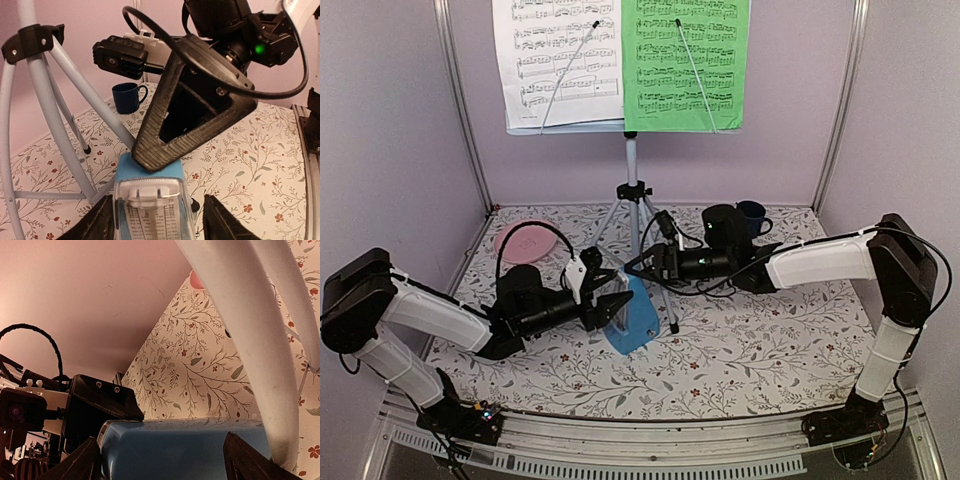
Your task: Set up the instrument practice props
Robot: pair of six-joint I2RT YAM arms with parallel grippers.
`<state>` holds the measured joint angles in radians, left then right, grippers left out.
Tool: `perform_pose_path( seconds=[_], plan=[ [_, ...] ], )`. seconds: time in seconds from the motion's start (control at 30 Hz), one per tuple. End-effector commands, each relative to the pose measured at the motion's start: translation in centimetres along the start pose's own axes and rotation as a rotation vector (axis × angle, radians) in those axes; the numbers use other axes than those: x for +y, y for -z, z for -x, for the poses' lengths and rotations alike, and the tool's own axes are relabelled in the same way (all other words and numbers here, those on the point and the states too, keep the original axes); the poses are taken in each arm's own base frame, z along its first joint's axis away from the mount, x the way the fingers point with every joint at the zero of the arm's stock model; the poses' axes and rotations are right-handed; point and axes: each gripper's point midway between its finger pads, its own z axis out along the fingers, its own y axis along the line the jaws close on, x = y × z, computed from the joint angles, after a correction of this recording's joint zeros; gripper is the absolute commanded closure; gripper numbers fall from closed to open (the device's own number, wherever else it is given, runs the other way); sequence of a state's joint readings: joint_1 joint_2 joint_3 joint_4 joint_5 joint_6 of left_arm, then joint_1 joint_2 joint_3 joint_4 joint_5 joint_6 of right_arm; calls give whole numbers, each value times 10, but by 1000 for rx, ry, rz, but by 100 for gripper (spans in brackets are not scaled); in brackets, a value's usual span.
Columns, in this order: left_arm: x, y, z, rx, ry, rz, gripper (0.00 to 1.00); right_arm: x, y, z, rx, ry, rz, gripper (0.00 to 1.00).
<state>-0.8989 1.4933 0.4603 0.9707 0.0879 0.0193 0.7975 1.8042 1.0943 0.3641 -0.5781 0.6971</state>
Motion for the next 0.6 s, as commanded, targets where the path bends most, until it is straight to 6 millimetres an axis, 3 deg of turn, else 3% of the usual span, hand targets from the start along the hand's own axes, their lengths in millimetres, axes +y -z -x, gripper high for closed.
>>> perform_pose_path(
  seconds=[0.0,0.37,0.57],
  plan=[
    [5,1,13,-43,-11,16,42,-27,-2,-11,-1,-26,-69,15],
    [2,8,8,-46,-28,4,63,-62,0,-27,14,-31,-187,21],
    [-1,13,0,-38,-59,-8,67,-75,1,-33,25,-30,-241,24]
  ],
)
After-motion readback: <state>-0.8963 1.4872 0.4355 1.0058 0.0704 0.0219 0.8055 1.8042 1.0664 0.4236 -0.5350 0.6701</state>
